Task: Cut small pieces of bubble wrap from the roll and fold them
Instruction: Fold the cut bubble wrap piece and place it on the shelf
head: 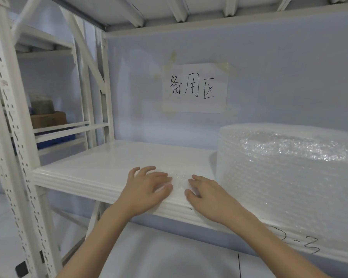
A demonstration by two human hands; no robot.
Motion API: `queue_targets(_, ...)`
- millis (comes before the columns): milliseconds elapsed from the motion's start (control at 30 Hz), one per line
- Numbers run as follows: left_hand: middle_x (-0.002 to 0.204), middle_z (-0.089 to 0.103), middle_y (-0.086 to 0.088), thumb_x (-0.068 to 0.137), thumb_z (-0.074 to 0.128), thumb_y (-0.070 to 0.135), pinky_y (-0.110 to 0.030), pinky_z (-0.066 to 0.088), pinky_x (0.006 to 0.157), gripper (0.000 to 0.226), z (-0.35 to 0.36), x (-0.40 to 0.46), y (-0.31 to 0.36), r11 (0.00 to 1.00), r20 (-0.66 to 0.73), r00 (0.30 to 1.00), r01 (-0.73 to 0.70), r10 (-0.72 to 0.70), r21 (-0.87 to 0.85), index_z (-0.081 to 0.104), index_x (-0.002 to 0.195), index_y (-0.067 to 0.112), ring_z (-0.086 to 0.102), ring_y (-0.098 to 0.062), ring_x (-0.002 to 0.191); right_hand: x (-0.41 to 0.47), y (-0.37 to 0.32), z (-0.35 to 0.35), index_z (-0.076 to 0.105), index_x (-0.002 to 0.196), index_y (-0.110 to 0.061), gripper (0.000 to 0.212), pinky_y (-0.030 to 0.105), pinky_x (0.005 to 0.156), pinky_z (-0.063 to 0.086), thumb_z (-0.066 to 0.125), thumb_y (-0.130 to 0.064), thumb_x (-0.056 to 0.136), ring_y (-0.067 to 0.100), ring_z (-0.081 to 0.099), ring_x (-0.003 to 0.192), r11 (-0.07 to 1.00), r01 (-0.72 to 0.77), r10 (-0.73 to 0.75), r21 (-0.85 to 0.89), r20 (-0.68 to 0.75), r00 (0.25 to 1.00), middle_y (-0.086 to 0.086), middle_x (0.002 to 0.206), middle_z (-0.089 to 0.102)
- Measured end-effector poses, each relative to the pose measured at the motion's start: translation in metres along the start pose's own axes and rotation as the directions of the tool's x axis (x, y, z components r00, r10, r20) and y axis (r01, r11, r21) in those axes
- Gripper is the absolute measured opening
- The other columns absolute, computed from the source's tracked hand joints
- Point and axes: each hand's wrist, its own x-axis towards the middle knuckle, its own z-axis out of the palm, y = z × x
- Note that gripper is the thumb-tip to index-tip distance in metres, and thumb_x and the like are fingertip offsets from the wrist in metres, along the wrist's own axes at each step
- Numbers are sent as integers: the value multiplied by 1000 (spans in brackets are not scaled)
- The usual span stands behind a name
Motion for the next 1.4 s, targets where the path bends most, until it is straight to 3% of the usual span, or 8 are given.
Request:
queue_targets(200,152,42,13,81,14,71,-37,21,117,65,-2,0,-5,999,106,994,-32,32,-8,48,134,53,33,-11,141,-4,-3,-1,33,148,-27,55,31,119,13,35,-45,97,15,13,149,1000,3,-3,0,-27,1000,-2,162,19)
queue_targets(333,154,38,11,85,18,70,-35,22,116,60,-3,-1,-8,999,139,989,-40,40,-4,46,135,54,33,-12,141,-4,-2,-1,34,148,-33,54,32,119,14,36,-48,96,14,15,149,1000,-7,7,6,-12,1000,-5,162,20)
queue_targets(433,152,39,12,94,33,59,-33,25,114,47,-7,-2,-6,997,109,993,-42,49,-61,47,137,48,37,-11,138,-4,-2,-1,35,147,-34,53,33,120,15,36,-49,96,15,15,149,1000,-10,10,7,-6,1000,-5,162,20)
queue_targets(600,146,51,5,82,19,65,-30,28,111,74,-5,-3,-7,997,-60,998,24,-28,-67,54,138,31,44,-15,134,-8,-4,-3,40,145,-29,52,32,118,20,38,-45,96,17,20,148,1000,-10,10,-2,-83,997,-2,161,23)
queue_targets(700,147,50,4,82,17,66,-30,27,112,74,-1,-3,-8,999,-42,998,39,-40,-31,53,138,33,42,-14,136,-11,-7,-6,49,140,-25,48,31,114,28,39,-41,95,17,32,143,1000,-16,13,-16,-162,987,3,156,35)
queue_targets(900,154,39,12,88,14,65,-29,18,117,62,2,-5,-9,997,52,996,-75,74,17,45,138,49,31,-13,143,-12,-9,-6,54,135,-26,47,30,111,31,40,-44,94,17,36,141,999,13,-18,-48,-96,995,4,154,39)
queue_targets(1200,154,38,15,98,32,54,-29,18,116,43,1,0,-6,999,73,996,-44,44,2,46,138,47,28,-11,144,-13,-14,-5,58,124,-13,48,37,101,42,38,-45,94,25,48,127,995,-1,-7,-96,-82,997,9,137,53)
queue_targets(1400,149,45,16,91,30,62,-25,21,112,51,-2,-4,-4,997,51,996,-70,72,-32,52,134,46,35,-8,139,-16,-17,-5,55,128,-20,46,38,99,44,36,-44,94,27,52,123,987,13,-30,-157,-108,994,6,136,54)
